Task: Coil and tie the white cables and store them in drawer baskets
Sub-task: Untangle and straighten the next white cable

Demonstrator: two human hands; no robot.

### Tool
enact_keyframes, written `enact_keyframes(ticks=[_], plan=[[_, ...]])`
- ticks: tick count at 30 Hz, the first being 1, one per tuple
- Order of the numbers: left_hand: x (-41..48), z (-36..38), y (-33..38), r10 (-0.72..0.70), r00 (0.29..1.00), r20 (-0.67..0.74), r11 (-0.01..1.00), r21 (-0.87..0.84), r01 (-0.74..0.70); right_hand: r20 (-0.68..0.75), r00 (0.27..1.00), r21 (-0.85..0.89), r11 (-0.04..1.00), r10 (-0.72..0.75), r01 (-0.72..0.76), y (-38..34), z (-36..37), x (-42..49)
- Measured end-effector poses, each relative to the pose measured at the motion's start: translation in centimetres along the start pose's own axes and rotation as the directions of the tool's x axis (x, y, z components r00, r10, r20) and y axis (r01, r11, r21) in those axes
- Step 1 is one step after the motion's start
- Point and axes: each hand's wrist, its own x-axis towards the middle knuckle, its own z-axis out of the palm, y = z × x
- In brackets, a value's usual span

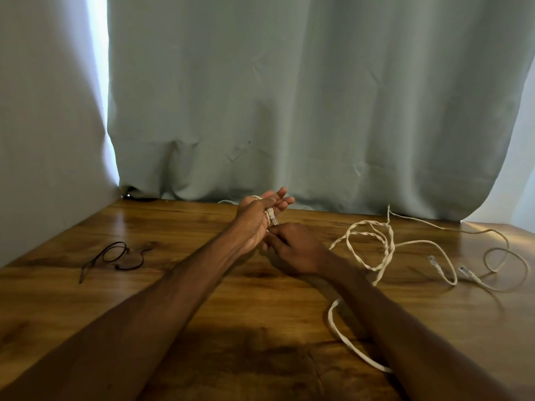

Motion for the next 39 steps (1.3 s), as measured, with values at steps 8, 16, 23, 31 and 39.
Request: enact_keyframes(ticks=[8,16,23,31,39], plan=[[1.1,-1.2,0.3,0.13,0.983,-0.133,0.973,0.208,-0.101,-0.02,0.999,0.045,0.999,0.027,-0.026,-0.7,-2.2,-0.6],[1.6,-3.1,-0.1,0.167,0.98,-0.106,0.831,0.55,-0.082,-0.143,0.987,0.201,0.978,0.078,-0.048,-0.6,-4.4,-1.1],[-0.5,-1.8,-0.8,-0.021,0.994,0.107,0.595,0.8,-0.073,-0.309,0.95,0.15,0.989,0.05,-0.003,0.6,-4.7,-1.0],[-1.6,-0.2,-0.5,-0.307,0.927,0.214,0.808,0.573,0.136,-0.425,0.905,0.144,0.989,0.021,0.045,1.5,-4.7,-1.1],[-2.0,0.6,0.0,-0.366,0.891,0.268,0.788,0.598,0.144,-0.256,0.966,0.263,0.964,0.024,0.046,2.9,-4.2,-1.5]])
